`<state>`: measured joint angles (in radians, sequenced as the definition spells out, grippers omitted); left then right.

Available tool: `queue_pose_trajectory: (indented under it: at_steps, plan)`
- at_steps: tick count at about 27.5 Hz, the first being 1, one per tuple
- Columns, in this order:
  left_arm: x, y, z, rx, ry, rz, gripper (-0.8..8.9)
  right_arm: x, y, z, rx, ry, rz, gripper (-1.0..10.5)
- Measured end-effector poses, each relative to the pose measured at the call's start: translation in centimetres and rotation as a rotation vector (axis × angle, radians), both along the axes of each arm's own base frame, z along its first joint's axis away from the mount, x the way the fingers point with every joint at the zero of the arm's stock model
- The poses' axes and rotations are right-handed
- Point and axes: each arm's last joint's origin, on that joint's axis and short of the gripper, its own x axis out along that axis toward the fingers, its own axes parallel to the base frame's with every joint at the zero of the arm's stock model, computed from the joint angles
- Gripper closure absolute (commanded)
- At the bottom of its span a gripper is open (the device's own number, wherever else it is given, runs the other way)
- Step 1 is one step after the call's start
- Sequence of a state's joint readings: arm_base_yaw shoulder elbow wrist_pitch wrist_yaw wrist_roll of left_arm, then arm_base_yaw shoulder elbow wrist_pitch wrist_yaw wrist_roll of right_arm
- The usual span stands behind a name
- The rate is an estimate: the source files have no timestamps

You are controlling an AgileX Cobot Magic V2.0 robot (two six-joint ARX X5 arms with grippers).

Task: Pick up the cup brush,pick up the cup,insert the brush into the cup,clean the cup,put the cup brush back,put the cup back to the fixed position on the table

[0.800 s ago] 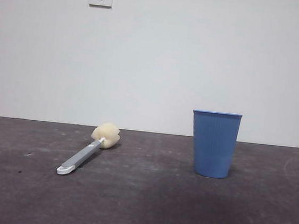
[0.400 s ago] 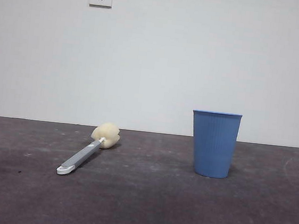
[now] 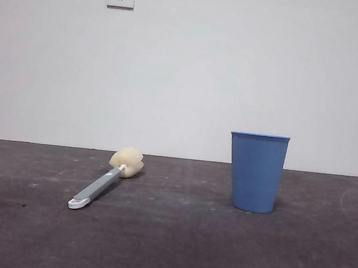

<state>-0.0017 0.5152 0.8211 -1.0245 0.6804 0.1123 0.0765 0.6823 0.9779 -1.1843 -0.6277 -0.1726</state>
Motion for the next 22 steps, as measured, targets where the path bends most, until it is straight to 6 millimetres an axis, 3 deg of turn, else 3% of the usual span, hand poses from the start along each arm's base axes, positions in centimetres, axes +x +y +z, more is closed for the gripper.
queue_pose_trajectory:
  at_steps: [1,2,4,13,22]
  plan:
    - [0.0,0.0,0.0,0.0,0.0,0.0,3.43,0.0,0.0,0.0,0.0,0.001,0.0,5.9]
    - [0.0,0.0,0.0,0.0,0.0,0.0,2.95,0.0,0.0,0.0,0.0,0.001,0.0,4.9]
    - [0.0,0.0,0.0,0.0,0.0,0.0,2.97,0.0,0.0,0.0,0.001,0.002,-0.001,3.8]
    - [1.0,0.1,-0.3,0.027,0.041,0.041,2.97,0.0,0.0,0.0,0.009,0.012,-0.011,3.8]
    - [4.6,-0.1,-0.9,0.059,0.111,0.106,2.97,0.3,0.0,-0.1,0.01,0.029,-0.014,3.8]
